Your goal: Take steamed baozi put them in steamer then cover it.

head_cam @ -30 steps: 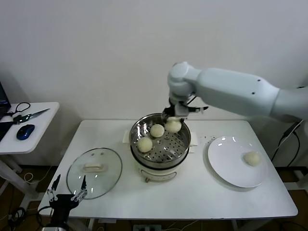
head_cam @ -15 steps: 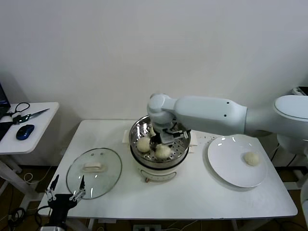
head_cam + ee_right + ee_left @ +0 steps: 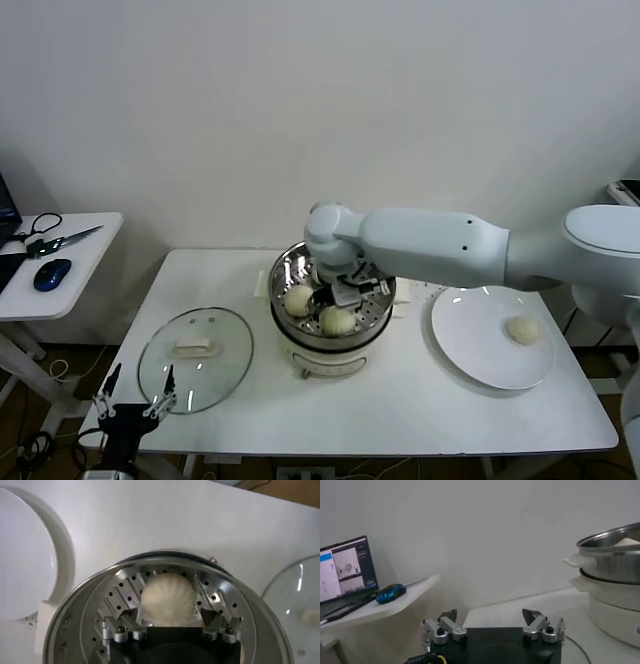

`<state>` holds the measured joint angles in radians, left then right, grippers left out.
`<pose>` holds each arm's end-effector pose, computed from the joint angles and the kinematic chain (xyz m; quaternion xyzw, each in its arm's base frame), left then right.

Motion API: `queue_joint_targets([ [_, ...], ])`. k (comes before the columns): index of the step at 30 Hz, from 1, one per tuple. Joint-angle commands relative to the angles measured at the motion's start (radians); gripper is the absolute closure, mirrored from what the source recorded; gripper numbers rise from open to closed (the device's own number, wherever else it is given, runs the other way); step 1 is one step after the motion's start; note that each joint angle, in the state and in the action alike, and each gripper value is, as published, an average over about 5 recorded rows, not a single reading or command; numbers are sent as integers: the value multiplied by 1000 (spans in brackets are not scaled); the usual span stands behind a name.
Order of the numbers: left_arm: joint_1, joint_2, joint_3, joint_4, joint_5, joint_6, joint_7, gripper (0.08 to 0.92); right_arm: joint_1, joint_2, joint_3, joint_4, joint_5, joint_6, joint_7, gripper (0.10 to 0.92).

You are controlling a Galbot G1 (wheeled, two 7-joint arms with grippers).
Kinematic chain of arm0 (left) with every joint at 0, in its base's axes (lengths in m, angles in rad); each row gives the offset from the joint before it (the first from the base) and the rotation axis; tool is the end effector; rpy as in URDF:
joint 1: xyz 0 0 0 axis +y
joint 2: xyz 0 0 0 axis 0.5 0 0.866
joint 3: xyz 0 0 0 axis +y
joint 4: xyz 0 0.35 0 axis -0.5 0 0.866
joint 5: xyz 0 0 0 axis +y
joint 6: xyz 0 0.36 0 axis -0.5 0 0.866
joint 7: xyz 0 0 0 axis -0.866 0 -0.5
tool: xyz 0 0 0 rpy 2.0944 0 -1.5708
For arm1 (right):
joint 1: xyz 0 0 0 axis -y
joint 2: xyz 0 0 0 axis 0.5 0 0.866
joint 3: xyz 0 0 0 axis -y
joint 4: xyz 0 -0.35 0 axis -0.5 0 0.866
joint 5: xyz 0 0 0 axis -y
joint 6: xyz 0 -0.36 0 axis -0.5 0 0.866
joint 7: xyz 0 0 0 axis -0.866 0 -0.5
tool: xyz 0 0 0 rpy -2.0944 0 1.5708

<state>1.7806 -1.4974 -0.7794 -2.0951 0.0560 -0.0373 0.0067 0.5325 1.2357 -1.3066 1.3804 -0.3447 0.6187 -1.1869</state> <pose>0.1145 0.0911 -0.3233 0.0731 -0.9849 -0.1332 0.0831 0.5080 0.1852 -0.0862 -0.6415 -0.0747 -0.7622 0.0441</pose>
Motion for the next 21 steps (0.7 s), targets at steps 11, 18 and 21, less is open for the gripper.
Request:
queue_joint_targets([
  [11, 13, 0, 25, -2, -4, -5, -6, 177, 288, -418, -180, -69, 477, -500, 126, 203],
  [18, 15, 3, 30, 9, -1, -21, -9, 177, 41, -635, -14, -159, 510, -684, 42, 203],
  [21, 15, 2, 37, -2, 5, -18, -8, 177, -132, -688, 157, -215, 424, -672, 27, 203],
])
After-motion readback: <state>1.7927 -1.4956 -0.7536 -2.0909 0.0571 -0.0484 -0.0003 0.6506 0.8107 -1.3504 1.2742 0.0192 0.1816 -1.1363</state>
